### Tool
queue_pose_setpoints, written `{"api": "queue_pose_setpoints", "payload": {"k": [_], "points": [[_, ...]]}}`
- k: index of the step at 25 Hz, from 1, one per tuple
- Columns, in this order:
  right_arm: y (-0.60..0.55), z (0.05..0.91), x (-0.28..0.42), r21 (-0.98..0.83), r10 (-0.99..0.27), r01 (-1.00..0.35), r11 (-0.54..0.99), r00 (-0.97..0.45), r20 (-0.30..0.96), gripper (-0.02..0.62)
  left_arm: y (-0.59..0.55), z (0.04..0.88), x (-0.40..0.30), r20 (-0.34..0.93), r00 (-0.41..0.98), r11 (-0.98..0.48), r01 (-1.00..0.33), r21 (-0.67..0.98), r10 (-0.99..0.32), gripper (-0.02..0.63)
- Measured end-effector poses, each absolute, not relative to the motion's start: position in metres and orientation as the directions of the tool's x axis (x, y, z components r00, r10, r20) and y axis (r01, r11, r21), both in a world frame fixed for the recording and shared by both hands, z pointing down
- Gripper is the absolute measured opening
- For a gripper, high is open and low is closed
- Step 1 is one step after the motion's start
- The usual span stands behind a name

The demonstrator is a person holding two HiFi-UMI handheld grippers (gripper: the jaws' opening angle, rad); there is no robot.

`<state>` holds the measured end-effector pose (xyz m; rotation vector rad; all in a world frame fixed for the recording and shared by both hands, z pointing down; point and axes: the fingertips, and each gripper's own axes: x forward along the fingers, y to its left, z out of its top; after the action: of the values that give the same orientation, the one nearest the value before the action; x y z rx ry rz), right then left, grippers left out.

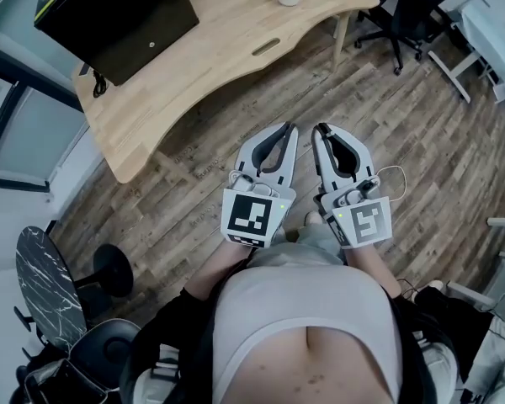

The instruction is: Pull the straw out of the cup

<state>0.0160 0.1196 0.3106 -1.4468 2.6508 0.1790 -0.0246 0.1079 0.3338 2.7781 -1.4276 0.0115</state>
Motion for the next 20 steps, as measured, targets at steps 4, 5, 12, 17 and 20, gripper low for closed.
{"api": "queue_pose_setpoints", "payload": {"k": [4,5,12,17,20], "points": [[0.128,0.308,0.021,0.059,-0.821,-0.837,0.544,-0.545,-0.168,0.043,0.114,0.329,-0.018,0.003,0.579,-0.579,-0.815,0.003,-0.815,0.018],[0.130,0.308,0.024,0.063,-0.820,-0.836,0.545,-0.548,-0.169,0.043,0.114,0.328,-0.015,0.001,0.579,-0.579,-0.815,0.001,-0.815,0.018],[0.134,0.299,0.054,0.074,-0.824,-0.842,0.534,-0.538,-0.175,0.043,0.119,0.322,0.010,-0.005,0.576,-0.576,-0.818,0.008,-0.818,0.018],[0.138,0.301,0.056,0.073,-0.821,-0.838,0.541,-0.545,-0.169,0.043,0.124,0.322,0.013,-0.005,0.573,-0.573,-0.819,0.008,-0.819,0.018],[0.141,0.300,0.056,0.078,-0.817,-0.834,0.547,-0.551,-0.172,0.043,0.128,0.322,0.013,-0.008,0.569,-0.569,-0.823,0.009,-0.823,0.018]]}}
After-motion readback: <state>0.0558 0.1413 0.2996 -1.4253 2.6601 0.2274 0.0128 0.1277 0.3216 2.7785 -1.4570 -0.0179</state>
